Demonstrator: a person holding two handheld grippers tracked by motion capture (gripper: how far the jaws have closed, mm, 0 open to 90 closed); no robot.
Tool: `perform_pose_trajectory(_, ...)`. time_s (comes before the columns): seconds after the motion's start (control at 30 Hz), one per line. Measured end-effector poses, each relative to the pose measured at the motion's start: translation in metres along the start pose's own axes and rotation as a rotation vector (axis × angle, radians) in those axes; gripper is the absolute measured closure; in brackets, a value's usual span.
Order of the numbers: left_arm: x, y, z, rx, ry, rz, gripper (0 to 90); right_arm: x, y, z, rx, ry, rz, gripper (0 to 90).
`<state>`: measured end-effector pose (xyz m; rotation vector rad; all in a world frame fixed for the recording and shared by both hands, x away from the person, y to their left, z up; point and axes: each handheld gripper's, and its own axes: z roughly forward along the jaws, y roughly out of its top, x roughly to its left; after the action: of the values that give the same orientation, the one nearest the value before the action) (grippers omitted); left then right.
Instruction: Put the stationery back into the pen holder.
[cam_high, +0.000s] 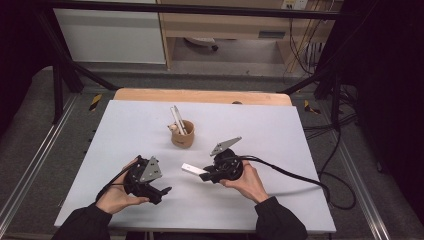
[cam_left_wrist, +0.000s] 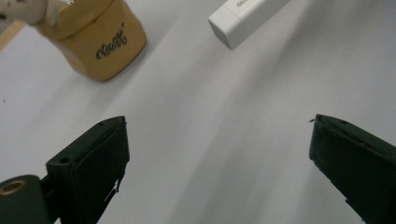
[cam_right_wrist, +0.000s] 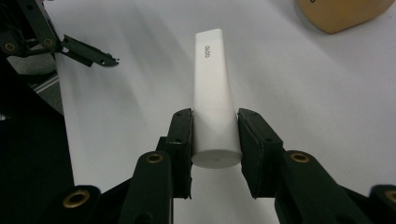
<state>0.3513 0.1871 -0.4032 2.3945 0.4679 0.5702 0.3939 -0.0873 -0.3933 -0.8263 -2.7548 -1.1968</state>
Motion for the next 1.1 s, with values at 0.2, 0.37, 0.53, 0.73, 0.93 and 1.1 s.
perform_pose_trajectory(0.2,-0.007,0.017,0.007,0.003,0.012,0.117,8.2,0.0,-0.004,-0.005,0.017,0.008,0.001,67.1)
perform_pose_trajectory(0.37,-0.015,0.028,0.016,-0.006,0.027,0.214,10.0,0.001,-0.004,-0.007,0.019,0.027,0.003,67.1)
perform_pose_trajectory(0.53,-0.023,0.036,0.026,-0.016,0.045,0.325,16.2,0.002,-0.003,-0.009,0.017,0.04,0.003,67.1)
perform_pose_trajectory(0.73,-0.03,0.043,0.033,-0.04,0.08,0.441,29.3,0.006,0.001,-0.009,0.011,0.046,0.005,67.1)
perform_pose_trajectory(0.93,-0.036,0.048,0.038,-0.074,0.081,0.537,41.7,0.007,0.004,-0.006,0.025,0.039,0.005,67.1)
perform_pose_trajectory(1.1,-0.042,0.052,0.041,-0.081,0.114,0.603,49.3,0.006,0.006,-0.006,0.038,0.034,0.019,67.1)
